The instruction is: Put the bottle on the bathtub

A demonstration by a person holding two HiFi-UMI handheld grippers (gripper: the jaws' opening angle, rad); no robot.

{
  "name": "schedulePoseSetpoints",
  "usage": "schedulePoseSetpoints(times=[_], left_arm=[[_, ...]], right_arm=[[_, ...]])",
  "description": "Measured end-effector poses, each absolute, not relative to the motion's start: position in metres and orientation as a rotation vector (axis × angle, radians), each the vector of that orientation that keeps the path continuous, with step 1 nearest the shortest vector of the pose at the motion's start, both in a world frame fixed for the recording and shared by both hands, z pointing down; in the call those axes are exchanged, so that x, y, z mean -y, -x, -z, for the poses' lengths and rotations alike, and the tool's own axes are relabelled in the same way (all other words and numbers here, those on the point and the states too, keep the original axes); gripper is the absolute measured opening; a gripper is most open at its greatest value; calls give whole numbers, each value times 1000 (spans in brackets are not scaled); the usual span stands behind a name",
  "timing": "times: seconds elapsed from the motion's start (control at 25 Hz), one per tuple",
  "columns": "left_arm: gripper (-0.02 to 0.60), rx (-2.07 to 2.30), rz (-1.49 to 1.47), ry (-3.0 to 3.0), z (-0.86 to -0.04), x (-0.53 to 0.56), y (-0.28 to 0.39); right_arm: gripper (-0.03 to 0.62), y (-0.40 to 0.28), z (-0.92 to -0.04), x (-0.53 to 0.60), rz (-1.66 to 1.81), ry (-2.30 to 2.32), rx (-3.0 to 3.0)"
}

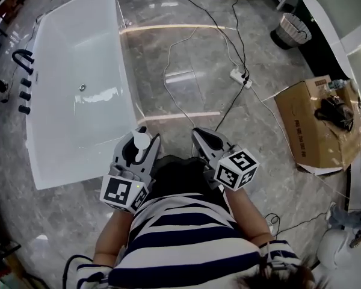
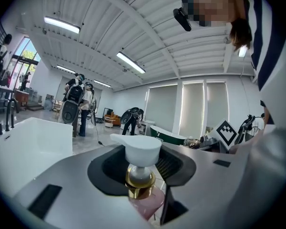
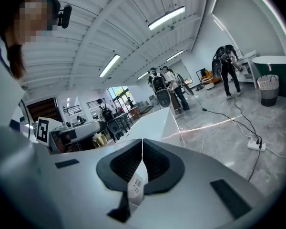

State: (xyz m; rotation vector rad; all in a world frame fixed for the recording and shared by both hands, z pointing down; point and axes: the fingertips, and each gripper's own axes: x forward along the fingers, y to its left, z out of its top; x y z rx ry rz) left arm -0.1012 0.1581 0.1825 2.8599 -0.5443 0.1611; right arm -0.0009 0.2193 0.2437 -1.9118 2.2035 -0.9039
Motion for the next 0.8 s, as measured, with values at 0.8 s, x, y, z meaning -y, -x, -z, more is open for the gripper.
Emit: schedulePoseSetpoints(times=[0.8], left_arm=[[163, 1064, -164, -2707, -205, -100, -19]], right_arm=[[28, -112, -270, -145, 999, 1450, -2681]])
